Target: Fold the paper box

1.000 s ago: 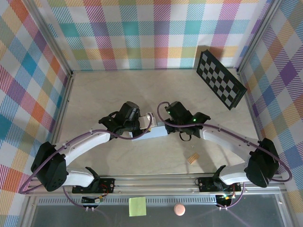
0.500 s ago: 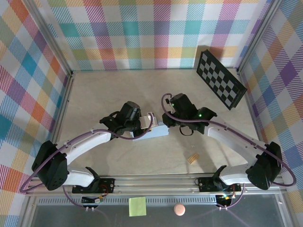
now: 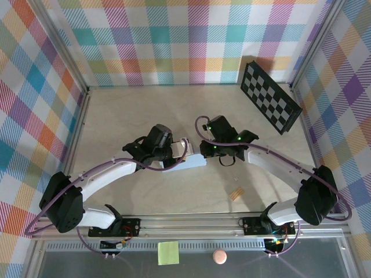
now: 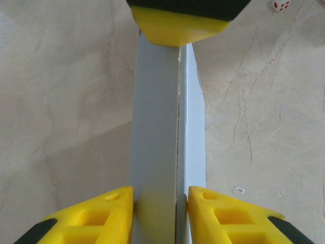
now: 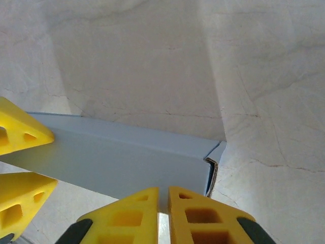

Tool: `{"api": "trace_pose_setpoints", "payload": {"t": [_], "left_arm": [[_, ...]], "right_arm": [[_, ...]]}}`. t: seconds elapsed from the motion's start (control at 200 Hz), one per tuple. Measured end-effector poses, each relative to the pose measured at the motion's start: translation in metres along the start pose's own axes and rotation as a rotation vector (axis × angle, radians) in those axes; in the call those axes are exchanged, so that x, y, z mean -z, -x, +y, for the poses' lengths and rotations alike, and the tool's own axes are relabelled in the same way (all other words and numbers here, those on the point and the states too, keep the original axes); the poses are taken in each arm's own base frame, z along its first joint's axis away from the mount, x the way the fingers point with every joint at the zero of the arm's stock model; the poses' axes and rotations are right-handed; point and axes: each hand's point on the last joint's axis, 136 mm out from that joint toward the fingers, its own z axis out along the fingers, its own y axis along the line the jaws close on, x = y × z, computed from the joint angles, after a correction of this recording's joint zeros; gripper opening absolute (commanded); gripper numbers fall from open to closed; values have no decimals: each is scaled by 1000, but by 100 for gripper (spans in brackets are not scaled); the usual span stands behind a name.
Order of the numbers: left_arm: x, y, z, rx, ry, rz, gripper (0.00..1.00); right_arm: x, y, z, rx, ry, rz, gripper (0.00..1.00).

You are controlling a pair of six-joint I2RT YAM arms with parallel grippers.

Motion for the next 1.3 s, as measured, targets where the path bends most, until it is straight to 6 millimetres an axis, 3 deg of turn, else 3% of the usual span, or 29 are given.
{"api": "trace_pose_setpoints", "payload": {"t": [0.34, 0.605, 0.795, 0.89, 1.13, 1.3], "left_arm": [[6, 2, 0, 82, 14, 0, 52], [54, 13, 34, 376, 231, -54, 59], [84, 0, 50, 687, 352, 4, 51], [94, -8, 51, 813, 380, 42, 39], [97, -37, 38, 1009, 385, 143, 17], [97, -49, 36, 1068, 386, 181, 13]], "right_arm": [[-6, -1, -1, -22, 10, -12, 13], [-7, -1, 0, -23, 18, -17, 12], [-7, -1, 0, -23, 19, -18, 12], [-7, -1, 0, -23, 19, -18, 12], [-7, -1, 0, -23, 18, -16, 12], [-7, -1, 0, -23, 18, -16, 12]]}}
